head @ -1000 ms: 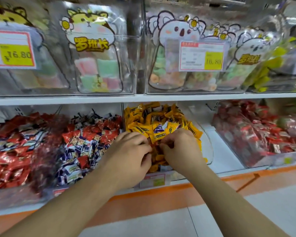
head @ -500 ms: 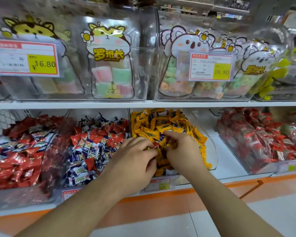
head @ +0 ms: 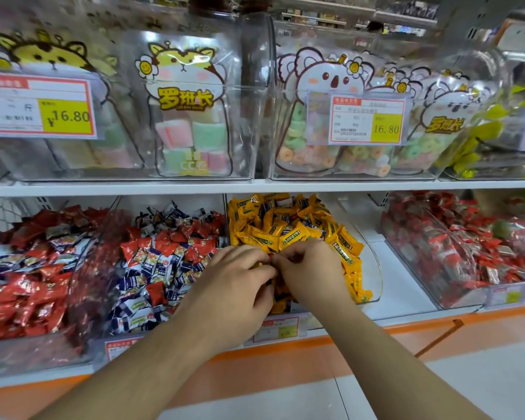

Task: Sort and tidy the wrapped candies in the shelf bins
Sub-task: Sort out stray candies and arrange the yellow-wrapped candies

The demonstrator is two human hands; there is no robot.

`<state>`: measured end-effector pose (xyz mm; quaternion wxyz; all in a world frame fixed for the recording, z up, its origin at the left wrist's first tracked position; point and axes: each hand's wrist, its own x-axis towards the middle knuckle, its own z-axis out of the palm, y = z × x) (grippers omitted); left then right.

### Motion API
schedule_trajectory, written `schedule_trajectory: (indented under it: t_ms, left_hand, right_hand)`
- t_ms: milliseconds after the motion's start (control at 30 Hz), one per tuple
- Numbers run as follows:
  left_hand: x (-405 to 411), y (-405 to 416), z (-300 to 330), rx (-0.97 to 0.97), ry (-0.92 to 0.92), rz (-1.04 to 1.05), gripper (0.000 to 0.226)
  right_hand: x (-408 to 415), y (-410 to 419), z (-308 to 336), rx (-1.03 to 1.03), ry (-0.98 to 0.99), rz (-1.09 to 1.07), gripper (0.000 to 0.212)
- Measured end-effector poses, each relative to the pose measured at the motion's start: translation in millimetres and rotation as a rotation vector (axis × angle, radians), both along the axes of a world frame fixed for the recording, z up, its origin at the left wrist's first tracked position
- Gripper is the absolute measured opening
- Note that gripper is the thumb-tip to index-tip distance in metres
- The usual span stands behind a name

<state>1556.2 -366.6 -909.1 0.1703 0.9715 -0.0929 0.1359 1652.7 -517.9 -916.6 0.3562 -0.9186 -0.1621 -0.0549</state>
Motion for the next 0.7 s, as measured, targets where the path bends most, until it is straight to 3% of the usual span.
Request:
schedule_trajectory:
  t_ms: [233,400,567,700]
  left_hand:
    - [0,-1,2,-0.019,0.01,0.009,0.036]
    - [2,-5,7,-0.182,0.01,0.072,0.032]
    - [8,-13,20,-0.314,0.036,0.154,0.049]
    - [12,-14,26,-0.365,-0.018,0.192,0.019]
  right_hand:
    - [-3,-4,9,0.034,0.03,-0.036,0.024]
    - [2,-33,25,0.156,0.073,-0.088,0.022]
    - [-11,-49,48,0.296,0.11,0.126,0.023]
    - [-15,-42,48,0.31,0.114,0.233,0.018]
